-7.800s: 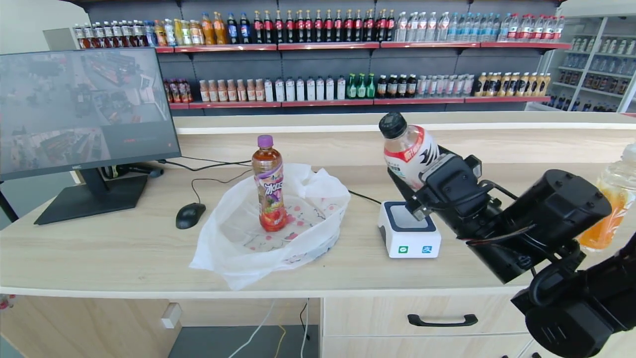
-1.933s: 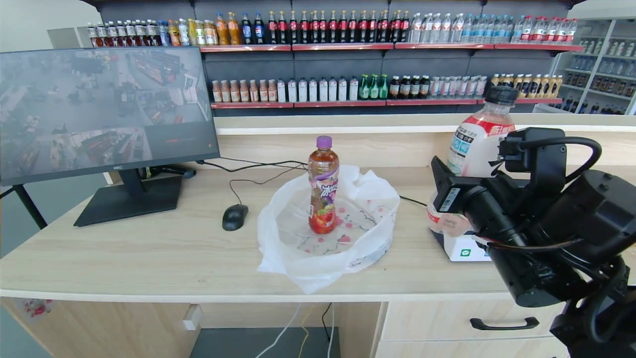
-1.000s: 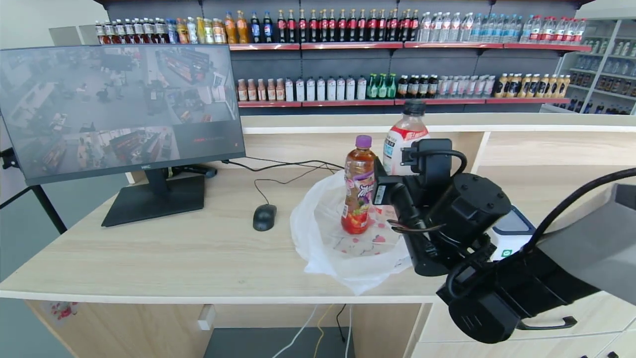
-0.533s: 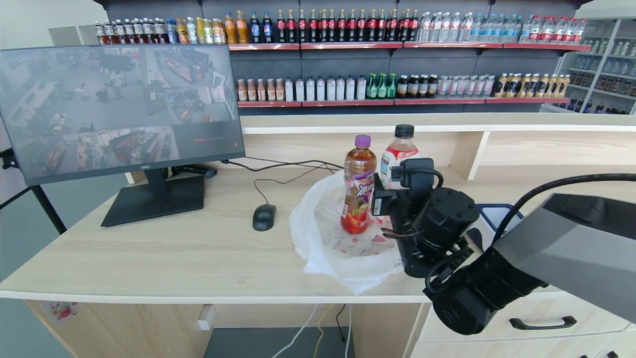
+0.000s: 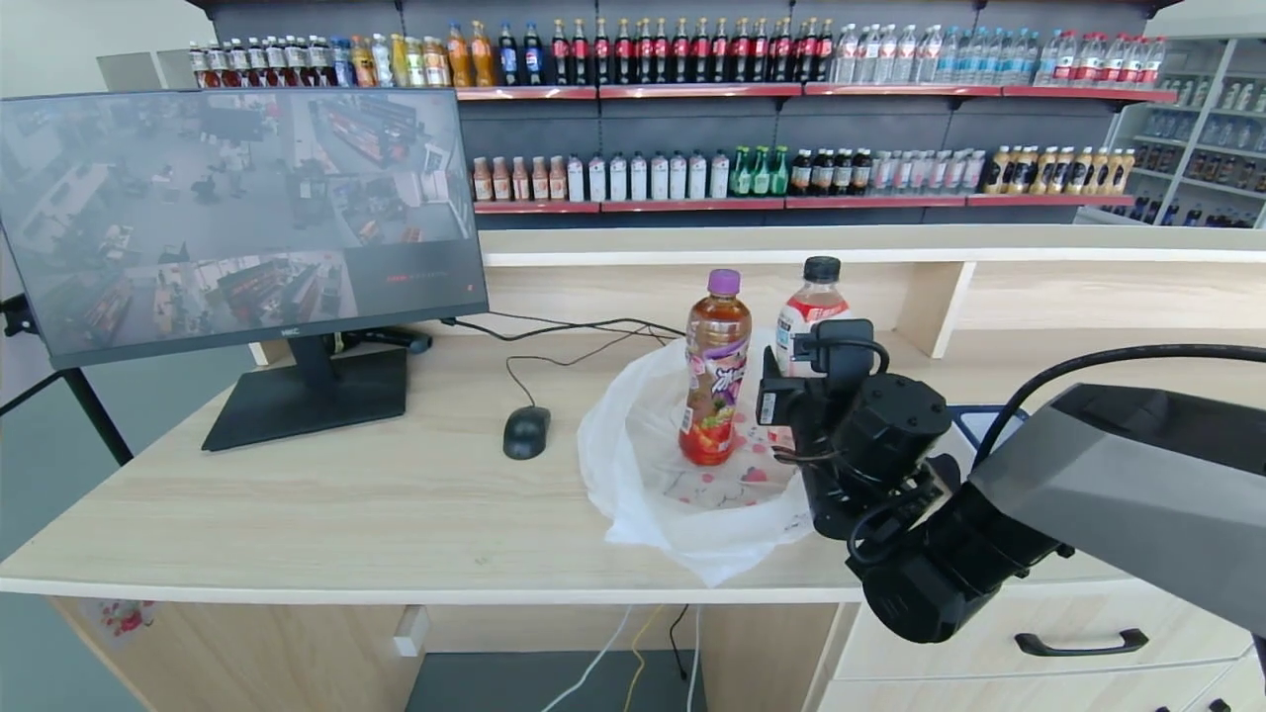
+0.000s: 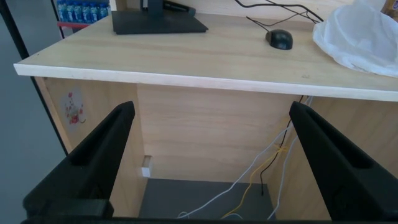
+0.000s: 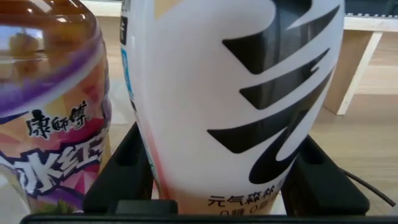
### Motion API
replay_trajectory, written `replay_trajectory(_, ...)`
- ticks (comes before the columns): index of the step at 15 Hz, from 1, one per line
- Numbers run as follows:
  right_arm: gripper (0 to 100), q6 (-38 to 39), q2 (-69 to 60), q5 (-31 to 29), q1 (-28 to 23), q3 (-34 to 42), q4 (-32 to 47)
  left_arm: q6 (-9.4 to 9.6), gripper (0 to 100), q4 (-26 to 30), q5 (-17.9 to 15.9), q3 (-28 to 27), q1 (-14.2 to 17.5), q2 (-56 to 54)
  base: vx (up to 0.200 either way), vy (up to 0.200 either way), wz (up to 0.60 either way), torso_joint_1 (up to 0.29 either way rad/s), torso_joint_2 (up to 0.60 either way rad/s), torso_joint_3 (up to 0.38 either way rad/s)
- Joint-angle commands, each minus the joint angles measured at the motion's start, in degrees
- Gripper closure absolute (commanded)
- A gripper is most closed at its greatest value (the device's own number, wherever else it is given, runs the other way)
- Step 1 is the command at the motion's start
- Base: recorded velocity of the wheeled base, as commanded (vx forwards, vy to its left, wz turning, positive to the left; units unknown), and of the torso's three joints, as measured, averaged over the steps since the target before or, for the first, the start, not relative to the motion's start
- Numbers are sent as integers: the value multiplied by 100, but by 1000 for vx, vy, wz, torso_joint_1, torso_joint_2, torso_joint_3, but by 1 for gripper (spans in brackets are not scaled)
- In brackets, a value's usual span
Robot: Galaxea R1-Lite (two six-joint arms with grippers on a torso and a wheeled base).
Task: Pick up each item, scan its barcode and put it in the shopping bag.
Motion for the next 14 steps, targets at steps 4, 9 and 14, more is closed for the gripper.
replay_trajectory(4,100,54,277,-7,-57,-171,10,2,0,-1,1,1,0,-2,0,0,0,0,0,0)
replay_trajectory(9,100,115,408,-7,-83,-136,19,2,0,-1,-8,1,0,-2,0,0,0,0,0,0)
replay_trajectory(14,100,124,400,-7,-66,-83,19,2,0,-1,1,1,0,-2,0,0,0,0,0,0)
